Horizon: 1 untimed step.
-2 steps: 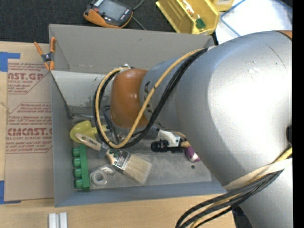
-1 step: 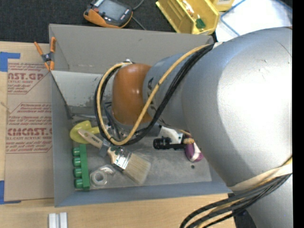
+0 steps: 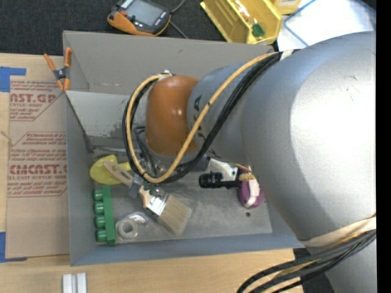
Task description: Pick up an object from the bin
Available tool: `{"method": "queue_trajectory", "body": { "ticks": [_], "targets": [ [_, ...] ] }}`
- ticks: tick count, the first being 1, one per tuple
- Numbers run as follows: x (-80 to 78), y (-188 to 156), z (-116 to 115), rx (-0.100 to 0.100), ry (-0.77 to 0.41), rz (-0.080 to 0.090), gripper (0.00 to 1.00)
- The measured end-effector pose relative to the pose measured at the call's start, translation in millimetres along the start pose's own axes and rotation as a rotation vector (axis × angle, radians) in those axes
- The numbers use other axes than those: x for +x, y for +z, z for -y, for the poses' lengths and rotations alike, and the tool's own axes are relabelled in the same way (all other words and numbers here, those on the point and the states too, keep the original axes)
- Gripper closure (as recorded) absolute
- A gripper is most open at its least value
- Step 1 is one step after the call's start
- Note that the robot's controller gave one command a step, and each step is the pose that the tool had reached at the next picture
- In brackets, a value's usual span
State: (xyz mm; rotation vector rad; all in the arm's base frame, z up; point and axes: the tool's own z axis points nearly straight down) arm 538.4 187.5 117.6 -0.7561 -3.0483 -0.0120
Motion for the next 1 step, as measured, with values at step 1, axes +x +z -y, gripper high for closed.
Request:
{"method": "queue_trajectory", "body": {
  "ticks": [1],
  "targets": [
    [2.3,-29.2,1.8,0.009,0.0,-0.009,1.0]
  ]
}}
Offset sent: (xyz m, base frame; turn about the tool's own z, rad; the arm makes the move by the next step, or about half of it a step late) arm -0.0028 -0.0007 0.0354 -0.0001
